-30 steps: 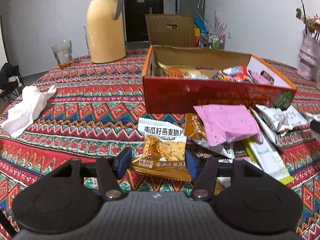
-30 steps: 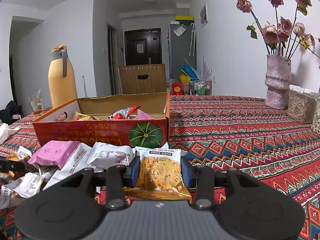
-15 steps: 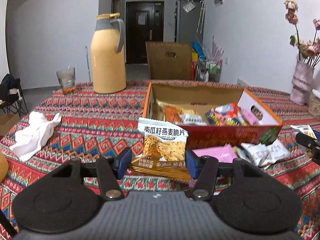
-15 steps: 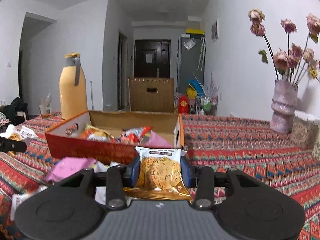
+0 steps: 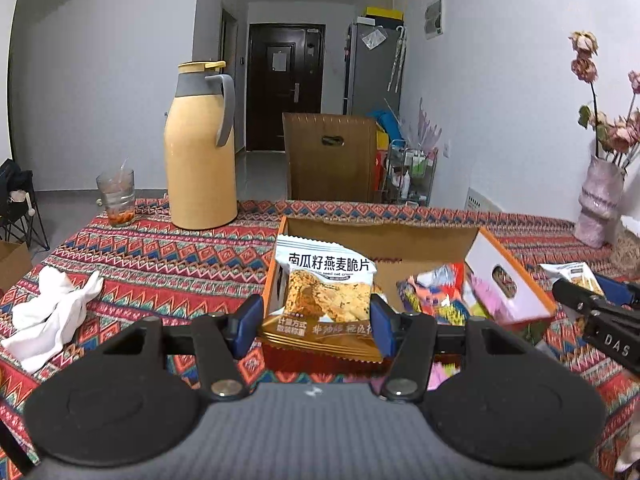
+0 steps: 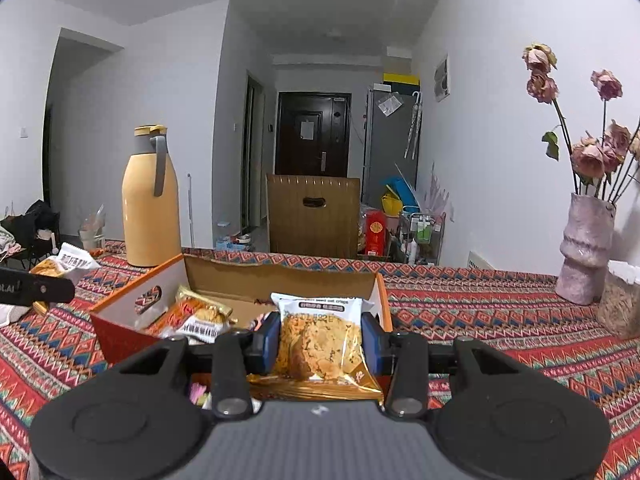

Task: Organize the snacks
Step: 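Carry both oat crisp packs over the cardboard box, then lower both packs into the box and open both grippers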

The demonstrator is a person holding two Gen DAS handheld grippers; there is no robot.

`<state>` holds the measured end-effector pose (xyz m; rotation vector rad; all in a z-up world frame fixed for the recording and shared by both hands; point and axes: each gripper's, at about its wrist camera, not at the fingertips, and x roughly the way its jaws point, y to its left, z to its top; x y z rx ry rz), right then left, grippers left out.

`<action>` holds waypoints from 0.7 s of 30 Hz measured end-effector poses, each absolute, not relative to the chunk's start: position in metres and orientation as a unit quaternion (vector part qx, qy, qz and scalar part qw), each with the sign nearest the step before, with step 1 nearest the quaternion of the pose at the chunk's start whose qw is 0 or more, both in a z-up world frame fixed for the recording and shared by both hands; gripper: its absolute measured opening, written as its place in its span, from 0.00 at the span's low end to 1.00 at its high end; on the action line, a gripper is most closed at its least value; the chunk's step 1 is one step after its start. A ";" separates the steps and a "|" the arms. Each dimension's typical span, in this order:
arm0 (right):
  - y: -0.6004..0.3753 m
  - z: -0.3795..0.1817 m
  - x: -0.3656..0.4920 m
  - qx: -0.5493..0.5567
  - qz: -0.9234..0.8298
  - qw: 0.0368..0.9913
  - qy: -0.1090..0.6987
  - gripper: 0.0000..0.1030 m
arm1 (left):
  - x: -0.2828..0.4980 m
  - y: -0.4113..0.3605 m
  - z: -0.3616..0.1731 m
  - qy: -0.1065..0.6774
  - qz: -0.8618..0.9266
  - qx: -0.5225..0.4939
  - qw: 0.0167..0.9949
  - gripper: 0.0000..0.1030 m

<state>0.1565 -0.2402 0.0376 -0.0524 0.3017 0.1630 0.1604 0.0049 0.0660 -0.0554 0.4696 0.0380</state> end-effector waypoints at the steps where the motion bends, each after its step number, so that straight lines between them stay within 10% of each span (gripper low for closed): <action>1: -0.239 0.038 0.161 -0.026 0.081 0.985 0.149 0.39 | 0.165 0.005 0.067 0.232 0.020 -0.030 0.972 0.56; 21: -0.225 0.037 0.258 -0.001 0.065 0.985 0.162 0.39 | 0.272 -0.007 0.062 0.225 0.049 -0.049 0.972 0.56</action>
